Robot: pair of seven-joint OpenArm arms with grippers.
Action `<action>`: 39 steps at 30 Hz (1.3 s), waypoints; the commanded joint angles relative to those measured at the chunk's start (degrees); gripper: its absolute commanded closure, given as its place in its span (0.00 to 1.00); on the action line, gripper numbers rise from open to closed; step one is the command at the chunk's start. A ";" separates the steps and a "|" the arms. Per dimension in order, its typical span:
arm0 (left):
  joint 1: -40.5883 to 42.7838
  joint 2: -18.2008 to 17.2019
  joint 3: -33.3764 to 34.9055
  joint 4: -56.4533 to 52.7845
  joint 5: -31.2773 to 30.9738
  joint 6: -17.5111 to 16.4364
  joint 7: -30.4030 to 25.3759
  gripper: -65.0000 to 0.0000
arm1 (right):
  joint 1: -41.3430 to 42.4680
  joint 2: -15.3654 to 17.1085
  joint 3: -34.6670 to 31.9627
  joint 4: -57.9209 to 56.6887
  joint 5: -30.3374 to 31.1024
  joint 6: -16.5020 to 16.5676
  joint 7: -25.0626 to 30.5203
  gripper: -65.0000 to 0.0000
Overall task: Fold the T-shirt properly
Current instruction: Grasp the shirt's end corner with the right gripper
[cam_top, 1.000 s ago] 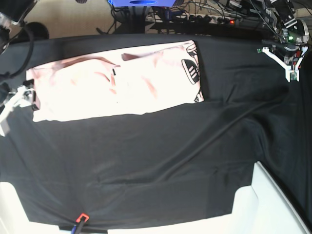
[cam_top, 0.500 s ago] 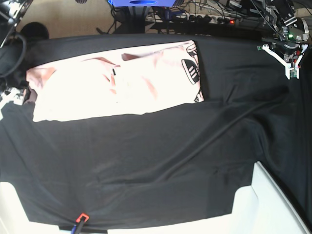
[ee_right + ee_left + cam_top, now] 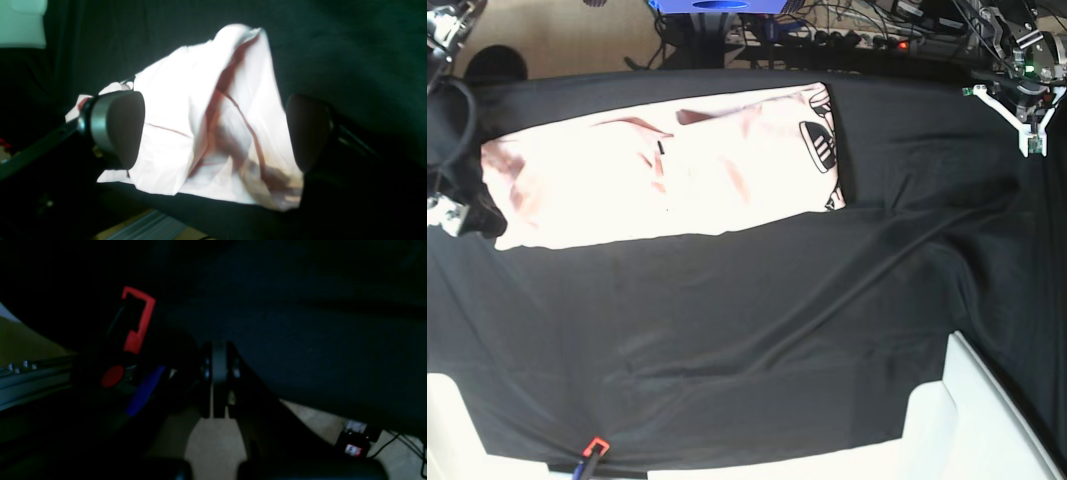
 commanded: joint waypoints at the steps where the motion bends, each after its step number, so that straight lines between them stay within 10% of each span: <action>1: 0.00 -0.82 -0.27 0.76 -0.03 0.20 -0.81 1.00 | 0.62 2.06 0.37 0.66 2.29 0.41 0.56 0.00; 15: 0.00 -1.17 -0.27 0.49 -0.03 0.20 -0.81 1.00 | 0.62 4.26 -0.16 -8.05 -6.50 0.41 5.13 0.00; 26: 0.09 -1.17 -0.45 0.49 -0.03 0.20 -0.81 1.00 | 0.45 -2.86 -7.37 -7.70 -9.84 0.41 4.95 0.00; 39: 1.23 -2.84 -0.18 0.40 -0.12 0.20 -0.90 1.00 | 0.27 -1.80 -5.34 -7.61 -9.76 0.41 3.28 0.00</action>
